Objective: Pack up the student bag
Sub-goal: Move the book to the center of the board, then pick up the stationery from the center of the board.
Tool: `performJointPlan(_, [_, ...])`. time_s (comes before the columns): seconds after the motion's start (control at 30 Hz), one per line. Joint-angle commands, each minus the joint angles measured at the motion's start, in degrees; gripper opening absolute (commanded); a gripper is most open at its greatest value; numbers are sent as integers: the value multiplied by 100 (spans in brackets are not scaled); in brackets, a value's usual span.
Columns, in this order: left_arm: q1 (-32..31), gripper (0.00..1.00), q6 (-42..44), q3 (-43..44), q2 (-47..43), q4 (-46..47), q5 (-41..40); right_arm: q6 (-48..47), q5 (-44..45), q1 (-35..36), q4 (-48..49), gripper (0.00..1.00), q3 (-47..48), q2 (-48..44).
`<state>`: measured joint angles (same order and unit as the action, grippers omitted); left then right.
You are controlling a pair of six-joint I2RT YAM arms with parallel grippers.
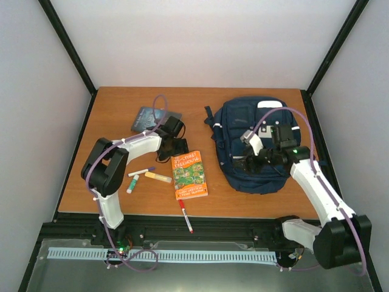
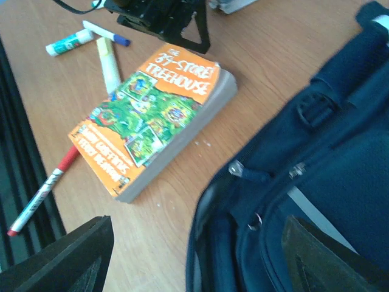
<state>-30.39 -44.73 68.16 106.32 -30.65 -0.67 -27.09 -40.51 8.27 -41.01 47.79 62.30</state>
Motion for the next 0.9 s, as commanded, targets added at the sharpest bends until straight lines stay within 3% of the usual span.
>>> performJointPlan(0.0, [-20,92,307,312,-501,-393,-465,221,80,504,-332,76,661,550])
performJointPlan(0.27, [-25,93,191,-387,-1662,-847,-353,409,456,1613,-335,72,1056,1284])
performJointPlan(0.43, [-37,92,230,-898,-2442,-1193,-197,169,606,2344,-307,64,1127,1637])
performJointPlan(0.6, [-114,89,-64,-1505,-2966,-1386,386,284,1060,2959,12,64,1200,2115])
performJointPlan(0.87, [-1253,84,-487,-2037,-3483,-1802,375,615,1422,2961,534,64,1650,3386])
